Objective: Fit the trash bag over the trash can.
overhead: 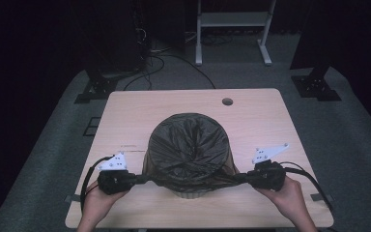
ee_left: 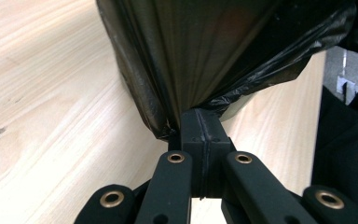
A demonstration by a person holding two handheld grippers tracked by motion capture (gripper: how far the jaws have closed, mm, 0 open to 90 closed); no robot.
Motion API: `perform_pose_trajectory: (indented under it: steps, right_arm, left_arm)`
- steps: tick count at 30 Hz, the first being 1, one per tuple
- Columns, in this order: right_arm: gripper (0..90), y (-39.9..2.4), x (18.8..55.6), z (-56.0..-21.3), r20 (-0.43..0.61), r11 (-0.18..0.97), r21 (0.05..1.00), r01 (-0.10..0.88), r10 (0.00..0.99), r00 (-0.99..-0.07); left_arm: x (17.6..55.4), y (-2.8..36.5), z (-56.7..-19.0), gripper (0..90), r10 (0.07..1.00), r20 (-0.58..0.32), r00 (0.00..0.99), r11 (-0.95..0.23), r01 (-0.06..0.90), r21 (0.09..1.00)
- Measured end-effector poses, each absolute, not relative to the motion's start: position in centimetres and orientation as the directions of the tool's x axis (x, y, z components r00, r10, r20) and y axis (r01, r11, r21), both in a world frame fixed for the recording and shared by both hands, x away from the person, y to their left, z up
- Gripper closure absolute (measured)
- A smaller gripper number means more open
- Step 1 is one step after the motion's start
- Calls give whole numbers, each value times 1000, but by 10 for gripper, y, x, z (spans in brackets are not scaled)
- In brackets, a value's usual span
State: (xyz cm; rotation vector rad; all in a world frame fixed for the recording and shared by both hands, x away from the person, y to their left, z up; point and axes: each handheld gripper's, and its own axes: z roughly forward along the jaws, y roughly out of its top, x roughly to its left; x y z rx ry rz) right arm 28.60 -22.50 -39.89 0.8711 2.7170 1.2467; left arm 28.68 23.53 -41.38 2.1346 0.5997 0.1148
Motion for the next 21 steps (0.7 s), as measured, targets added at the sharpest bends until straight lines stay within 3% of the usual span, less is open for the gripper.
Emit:
perform_pose_trajectory:
  steps: [10,11,12,16,21]
  right_arm:
    - [895,-217,298,-410,162,560,672,486,528,-833]
    - [862,-217,299,-411,158,563,674,479,524,-837]
    - [753,-216,299,-409,149,564,676,474,525,-838]
    - [599,-225,297,-400,145,541,697,471,537,-831]
    - [527,-245,297,-376,154,443,779,444,551,-820]
  left_arm:
    - [292,233,-422,898,489,-99,867,-502,372,781]
    - [291,233,-421,832,490,-101,866,-499,373,782]
    - [290,234,-420,739,486,-114,867,-490,378,786]
    - [285,245,-406,499,457,-139,879,-454,364,813]
    - [278,254,-376,388,435,-96,895,-420,296,858]
